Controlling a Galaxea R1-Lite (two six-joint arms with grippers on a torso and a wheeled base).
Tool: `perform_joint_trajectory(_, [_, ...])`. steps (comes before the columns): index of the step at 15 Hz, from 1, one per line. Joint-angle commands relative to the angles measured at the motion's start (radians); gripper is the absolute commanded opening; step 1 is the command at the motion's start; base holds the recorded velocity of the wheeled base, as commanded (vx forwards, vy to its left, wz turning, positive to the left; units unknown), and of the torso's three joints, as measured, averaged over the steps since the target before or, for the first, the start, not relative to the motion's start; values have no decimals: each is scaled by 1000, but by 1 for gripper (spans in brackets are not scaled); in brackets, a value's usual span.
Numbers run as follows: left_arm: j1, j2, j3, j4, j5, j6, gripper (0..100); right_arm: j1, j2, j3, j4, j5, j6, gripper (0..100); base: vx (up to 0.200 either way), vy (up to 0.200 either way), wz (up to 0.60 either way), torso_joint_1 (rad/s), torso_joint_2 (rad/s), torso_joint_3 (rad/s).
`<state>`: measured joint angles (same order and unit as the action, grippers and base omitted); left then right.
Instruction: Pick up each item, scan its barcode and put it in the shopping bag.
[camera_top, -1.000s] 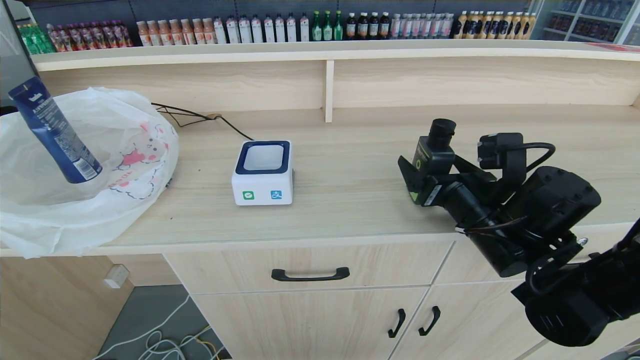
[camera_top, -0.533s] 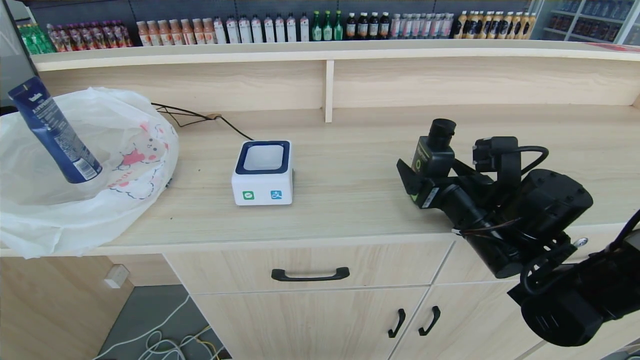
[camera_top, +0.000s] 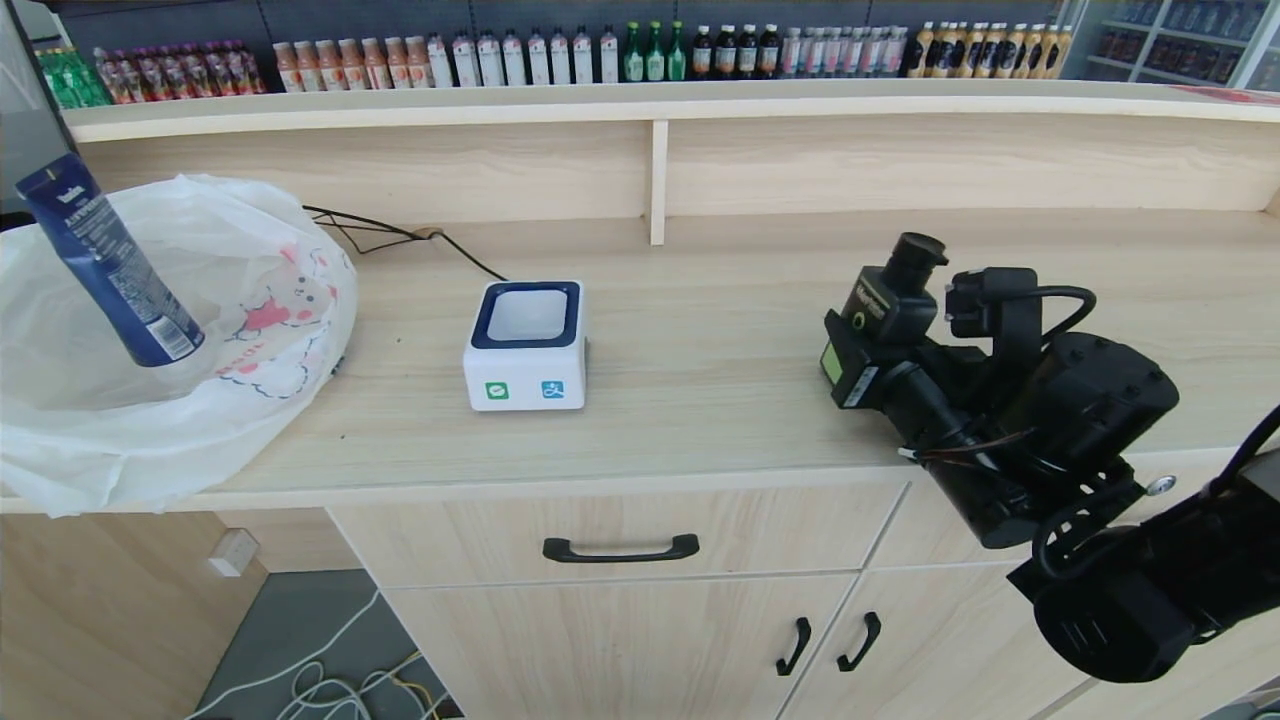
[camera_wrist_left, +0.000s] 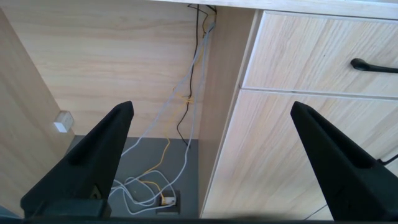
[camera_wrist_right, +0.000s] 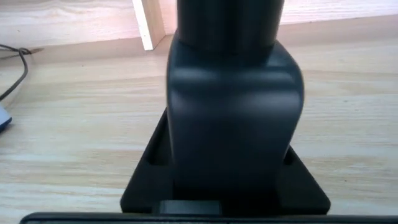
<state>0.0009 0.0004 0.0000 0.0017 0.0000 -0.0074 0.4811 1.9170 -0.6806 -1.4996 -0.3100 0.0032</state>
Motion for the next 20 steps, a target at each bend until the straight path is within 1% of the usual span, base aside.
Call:
perform_joint_trajectory(1, [1,0,0,0,0,0,100,2,-3,6,-1,5,1,0,0,0,0,0,0,0])
perform_joint_trajectory(8, [1,0,0,0,0,-2,100,2,-9,-2,-2,6,12,0,0,0,0,0,0,0])
perform_joint_trajectory(14, [1,0,0,0,0,0,100,30,-26,-4,-2,12,14,0,0,0,0,0,0,0])
perform_joint_trajectory(17, [1,0,0,0,0,0,100,63,-72,10,-2,38,12,0,0,0,0,0,0,0])
perform_joint_trajectory(20, [-1,0,0,0,0,1,100,103,-138,56,-2,57,12,0,0,0,0,0,0,0])
